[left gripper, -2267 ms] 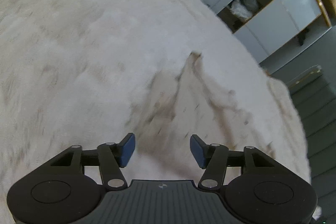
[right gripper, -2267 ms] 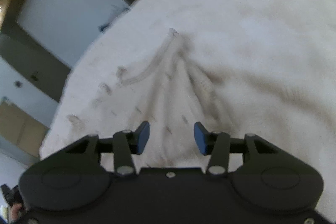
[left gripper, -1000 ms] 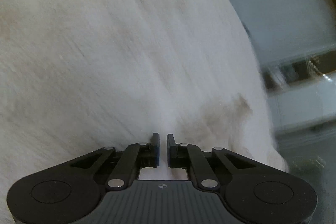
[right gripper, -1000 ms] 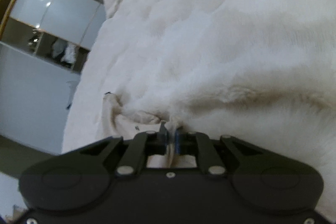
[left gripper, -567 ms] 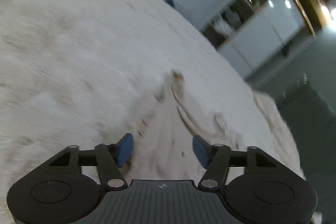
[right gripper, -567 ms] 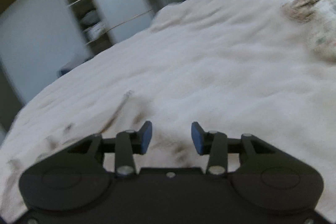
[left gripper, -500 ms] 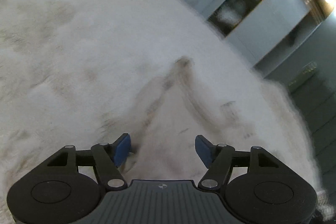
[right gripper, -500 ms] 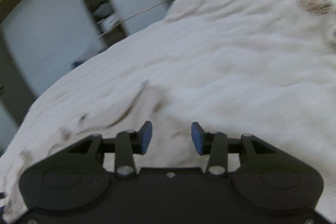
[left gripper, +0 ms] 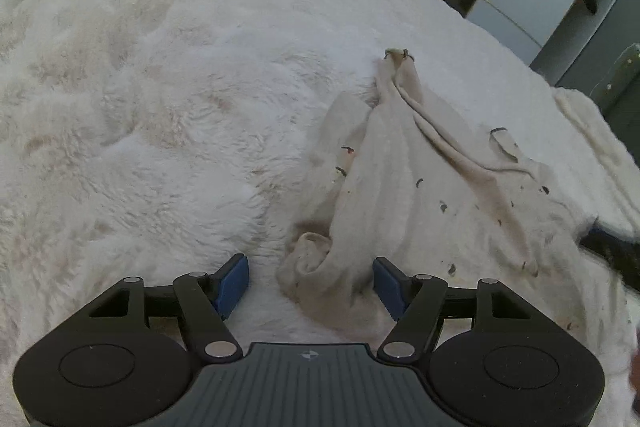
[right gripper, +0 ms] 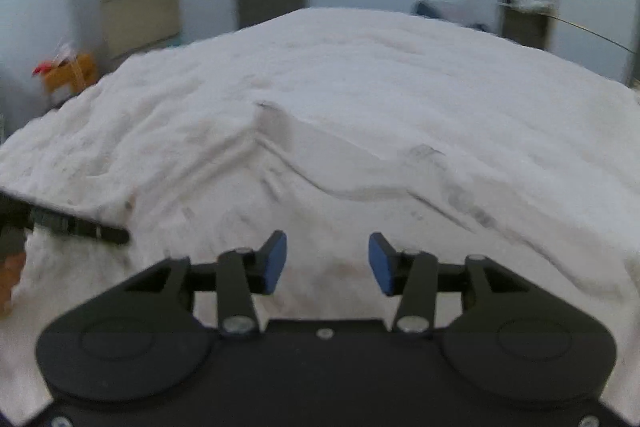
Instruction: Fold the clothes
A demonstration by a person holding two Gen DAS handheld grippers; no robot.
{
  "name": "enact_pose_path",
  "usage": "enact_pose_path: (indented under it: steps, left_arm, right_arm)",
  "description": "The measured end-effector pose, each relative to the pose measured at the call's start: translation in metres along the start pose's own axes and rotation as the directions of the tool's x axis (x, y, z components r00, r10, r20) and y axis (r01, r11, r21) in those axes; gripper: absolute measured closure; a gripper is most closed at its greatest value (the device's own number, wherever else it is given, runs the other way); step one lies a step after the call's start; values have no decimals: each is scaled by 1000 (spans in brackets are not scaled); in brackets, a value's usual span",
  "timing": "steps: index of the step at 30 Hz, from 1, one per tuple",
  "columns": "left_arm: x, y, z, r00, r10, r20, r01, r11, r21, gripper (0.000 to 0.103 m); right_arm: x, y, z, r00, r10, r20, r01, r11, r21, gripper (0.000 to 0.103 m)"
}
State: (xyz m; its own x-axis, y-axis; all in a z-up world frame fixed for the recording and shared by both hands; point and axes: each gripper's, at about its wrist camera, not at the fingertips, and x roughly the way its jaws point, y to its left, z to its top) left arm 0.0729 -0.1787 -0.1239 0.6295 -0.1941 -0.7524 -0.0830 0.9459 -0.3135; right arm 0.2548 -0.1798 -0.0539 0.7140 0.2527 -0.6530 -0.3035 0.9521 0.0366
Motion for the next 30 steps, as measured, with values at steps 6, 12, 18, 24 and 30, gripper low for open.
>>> enact_pose_path:
  steps: [6,12,18,24,30]
  left_arm:
    - [11,-2,7,995,-90,-32,90,996,9,40]
    - [19,-1,8,991,-120,-56,122,991,46,61]
    - [18,7,7,985,-154,-72,156,987,23,88]
    - [11,2,6,987,-146,-69,150,987,50,90]
    - [5,9,10,981,-181,-73,182,983,4,90]
  right_arm:
    - [84,35,52,994,-73,-85,60,986,-153,62]
    - [140,56,56,981,-90,-173,37,957,-289,69]
    - [149,57,70,981,-125,-149,78,955,-285,103]
    - [154,50,83,949,-299,-99,261,922,-286,103]
    - [168,61,71,855,-505,-114,417,803,-426,103]
